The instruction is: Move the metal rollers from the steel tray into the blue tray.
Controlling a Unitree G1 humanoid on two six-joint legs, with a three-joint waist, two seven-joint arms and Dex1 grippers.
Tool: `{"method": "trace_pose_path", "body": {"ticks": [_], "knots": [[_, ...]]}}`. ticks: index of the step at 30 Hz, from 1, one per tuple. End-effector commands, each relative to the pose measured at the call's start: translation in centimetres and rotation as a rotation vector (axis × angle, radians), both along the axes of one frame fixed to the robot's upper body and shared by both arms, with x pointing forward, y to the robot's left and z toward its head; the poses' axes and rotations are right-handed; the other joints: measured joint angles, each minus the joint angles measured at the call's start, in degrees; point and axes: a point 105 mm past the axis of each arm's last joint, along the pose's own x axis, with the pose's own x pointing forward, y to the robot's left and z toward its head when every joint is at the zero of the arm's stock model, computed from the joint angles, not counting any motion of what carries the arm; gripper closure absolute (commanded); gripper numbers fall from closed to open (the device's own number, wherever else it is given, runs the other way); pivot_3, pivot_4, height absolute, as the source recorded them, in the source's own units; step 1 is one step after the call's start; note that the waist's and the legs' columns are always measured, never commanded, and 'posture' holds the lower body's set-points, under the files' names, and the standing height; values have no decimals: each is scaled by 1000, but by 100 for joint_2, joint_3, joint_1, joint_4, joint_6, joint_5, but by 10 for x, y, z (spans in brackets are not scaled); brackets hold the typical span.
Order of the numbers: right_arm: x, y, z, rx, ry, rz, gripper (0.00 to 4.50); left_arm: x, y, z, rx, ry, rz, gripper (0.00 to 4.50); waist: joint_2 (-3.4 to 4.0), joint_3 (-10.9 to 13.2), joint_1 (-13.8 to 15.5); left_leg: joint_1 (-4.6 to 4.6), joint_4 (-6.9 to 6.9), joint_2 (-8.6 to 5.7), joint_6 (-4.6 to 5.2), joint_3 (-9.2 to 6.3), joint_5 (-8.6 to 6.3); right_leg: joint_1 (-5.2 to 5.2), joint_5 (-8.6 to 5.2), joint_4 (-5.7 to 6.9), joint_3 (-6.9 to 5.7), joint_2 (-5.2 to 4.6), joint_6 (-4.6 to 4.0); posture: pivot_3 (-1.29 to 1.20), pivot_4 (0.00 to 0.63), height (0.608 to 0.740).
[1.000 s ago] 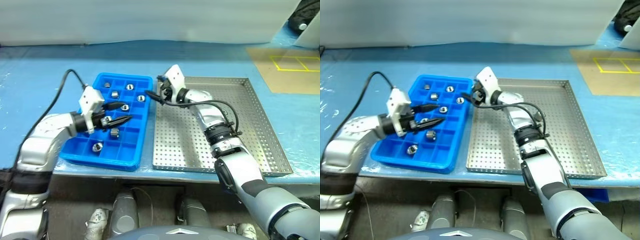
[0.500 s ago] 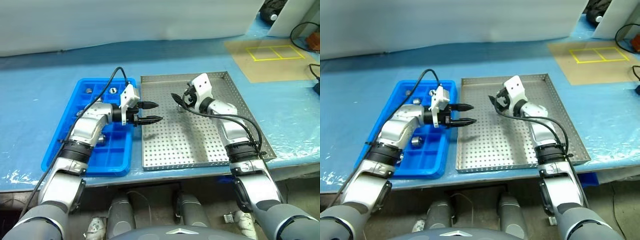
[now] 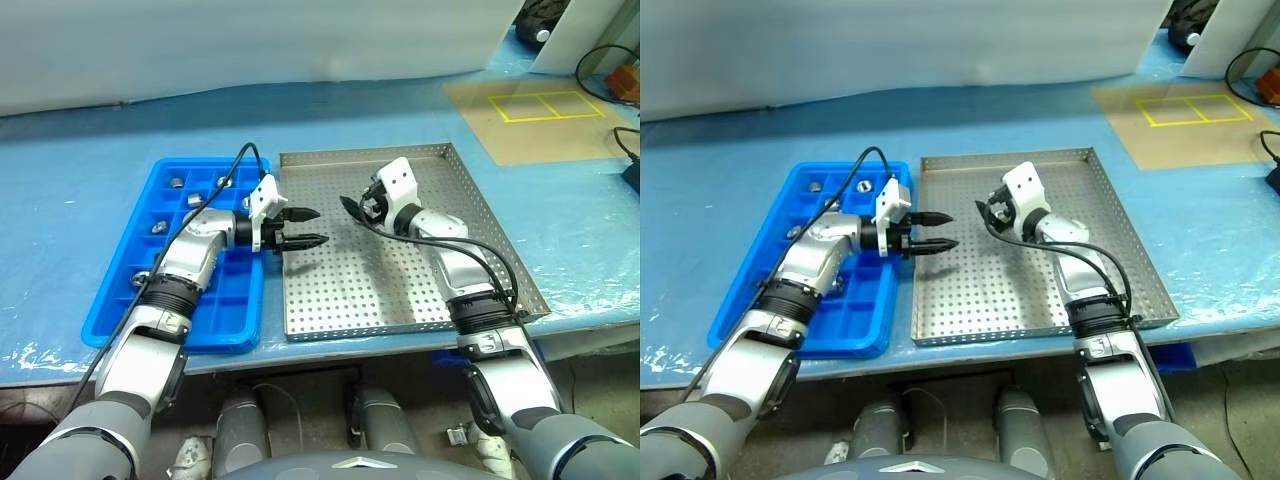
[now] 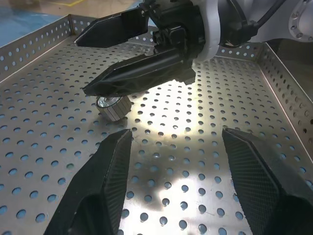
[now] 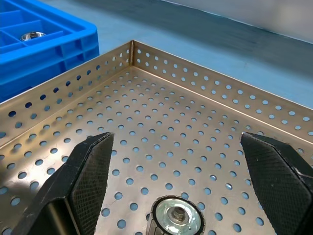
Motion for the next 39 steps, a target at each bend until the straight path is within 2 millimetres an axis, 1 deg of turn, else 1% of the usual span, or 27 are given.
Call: {"method": "trace_pose_path", "body": {"ticks": [1, 5, 8, 14, 21, 24, 27, 28, 32, 33, 36, 39], "knots": [[-2, 6, -2, -23, -17, 26, 210, 3, 6, 10, -12, -65, 34, 1384, 0, 0, 3, 0, 0, 0, 0, 0, 0, 0, 0, 0, 0, 0, 0, -311, 150, 740], [-2, 9, -7, -22, -3, 35, 210, 5, 8, 11, -17, -73, 53, 1384, 0, 0, 6, 0, 1, 0, 0, 0, 0, 1, 0, 0, 0, -1, 0, -300, 150, 740], [2, 5, -14, -21, 19, 17, 210, 2, 8, 14, -22, -78, 44, 1384, 0, 0, 9, 0, 0, 0, 1, 0, -1, 1, 0, -1, 0, -1, 0, -291, 150, 740], [4, 2, -20, -38, 24, 4, 210, 1, 10, 15, -24, -80, 45, 1384, 0, 0, 13, 0, 0, 0, 1, 0, -1, 0, 0, -2, 0, -1, 0, -284, 150, 740], [4, 6, -24, -29, 33, 11, 210, 1, 13, 15, -20, -81, 51, 1384, 1, 0, 10, 0, -1, 0, 1, 0, -1, 0, 0, -2, -1, -1, 0, -278, 150, 740], [1, 10, -23, -25, 27, 42, 790, 0, 14, 15, -19, -79, 51, 1384, 1, 0, 13, -1, -1, 0, 1, 0, -1, 0, 0, -3, -1, -1, 0, -277, 150, 740], [4, 8, -24, -33, 29, 12, 1756, 0, 14, 15, -17, -79, 53, 1384, 1, 1, 13, -1, -1, 0, 1, 0, -2, 0, -1, -4, -1, -2, 0, -275, 150, 740], [5, 7, -25, -34, 30, 6, 1756, 0, 14, 15, -17, -78, 53, 1384, 1, 0, 13, -1, -2, 0, 1, 0, -2, 0, 0, -4, -1, -2, 0, -275, 150, 740], [6, 5, -24, -37, 27, -1, 2759, 0, 15, 15, -15, -78, 54, 1384, 1, 0, 10, 0, -3, 0, 1, 0, -2, 0, -1, -5, -1, -1, 0, -274, 150, 740], [7, 4, -25, -46, 28, -13, 2868, 0, 15, 15, -15, -78, 54, 1384, 1, 1, 10, 0, -3, 0, 1, 0, -2, 0, -1, -5, -1, -2, 0, -274, 150, 740], [5, 6, -27, -46, 35, 12, 2867, -1, 15, 15, -14, -77, 53, 1384, 1, 1, 12, 0, -5, 0, 1, 0, -2, 0, -1, -6, -1, -2, 0, -274, 150, 740], [5, 5, -31, -70, 43, -4, 2867, -1, 15, 15, -12, -77, 53, 1384, 1, 0, 12, 0, -6, 0, 1, 0, -2, 0, -1, -9, -1, -1, 0, -274, 150, 740]]}}
